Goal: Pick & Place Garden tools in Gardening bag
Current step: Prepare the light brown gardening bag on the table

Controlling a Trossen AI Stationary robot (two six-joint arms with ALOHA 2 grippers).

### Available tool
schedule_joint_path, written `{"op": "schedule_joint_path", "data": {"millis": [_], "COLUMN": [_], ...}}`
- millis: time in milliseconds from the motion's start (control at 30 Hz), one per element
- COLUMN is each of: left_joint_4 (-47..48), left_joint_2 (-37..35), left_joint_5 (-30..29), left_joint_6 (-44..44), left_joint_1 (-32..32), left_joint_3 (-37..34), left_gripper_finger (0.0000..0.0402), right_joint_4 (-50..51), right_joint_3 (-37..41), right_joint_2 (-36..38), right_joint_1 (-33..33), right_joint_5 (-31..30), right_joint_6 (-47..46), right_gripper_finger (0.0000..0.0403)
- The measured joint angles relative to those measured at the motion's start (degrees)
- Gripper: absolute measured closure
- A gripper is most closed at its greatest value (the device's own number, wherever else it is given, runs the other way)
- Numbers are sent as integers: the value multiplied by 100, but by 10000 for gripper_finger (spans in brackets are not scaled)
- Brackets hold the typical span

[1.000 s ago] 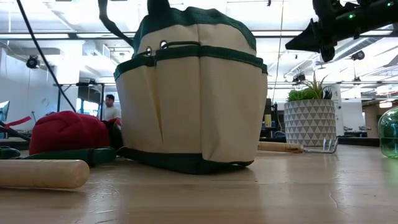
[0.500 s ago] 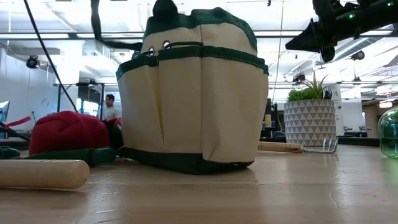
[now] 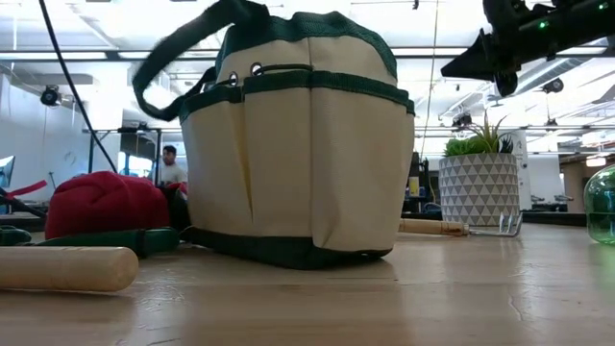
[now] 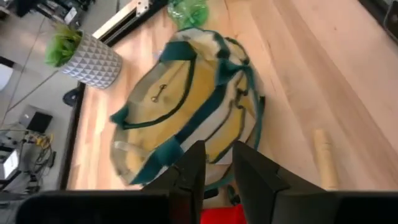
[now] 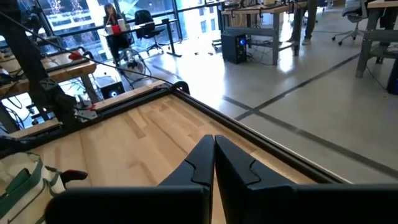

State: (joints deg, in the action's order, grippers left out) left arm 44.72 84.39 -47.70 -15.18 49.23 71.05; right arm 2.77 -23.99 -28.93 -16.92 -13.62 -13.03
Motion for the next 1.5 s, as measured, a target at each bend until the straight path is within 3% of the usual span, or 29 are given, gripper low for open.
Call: {"op": "schedule_joint_path", "data": {"millis": [67, 233, 400, 567, 633, 700, 767, 833, 1000, 1167, 1500], "left_joint_4": [162, 192, -267, -1996, -3058, -3937, -4503, -4817, -5040, -5191, -5372], "left_joint_2": [-181, -787, -1875, -3204, -3726, -4211, -4657, -5029, -5657, -5895, -5857], "left_joint_5": [-240, -1505, -1714, -845, 66, 1347, 2501, 3166, 3336, 3352, 3363], "left_joint_6": [-26, -180, -470, 645, 1401, 1941, 2189, 2223, 2053, 1790, 1236], "left_joint_1": [-1, -106, -550, -1340, -1820, -2394, -3001, -3557, -4450, -4614, -4612], "left_joint_3": [-18, -568, -1603, -2795, -3295, -3772, -4173, -4503, -5058, -5227, -5255], "left_gripper_finger": [319, 319, 319, 319, 319, 319, 319, 319, 319, 319, 319], "right_joint_4": [-1, -3, -38, -327, -377, -364, -364, -357, -411, -617, -1730], "right_joint_3": [0, 2, 4, 4, 4, 7, 8, 10, 11, -2, -11], "right_joint_2": [-1, -13, -11, -16, -15, -33, -67, -100, -118, -164, -1085], "right_joint_1": [0, 4, 4, 2, 4, 4, 4, 4, 4, 4, 116], "right_joint_5": [10, 14, 12, 10, 17, 38, 40, 41, 34, 38, 1844], "right_joint_6": [-70, -348, -299, -284, -287, -332, -330, -262, -93, -242, -481], "right_gripper_finger": [394, 394, 394, 394, 394, 394, 394, 394, 394, 394, 394]}}
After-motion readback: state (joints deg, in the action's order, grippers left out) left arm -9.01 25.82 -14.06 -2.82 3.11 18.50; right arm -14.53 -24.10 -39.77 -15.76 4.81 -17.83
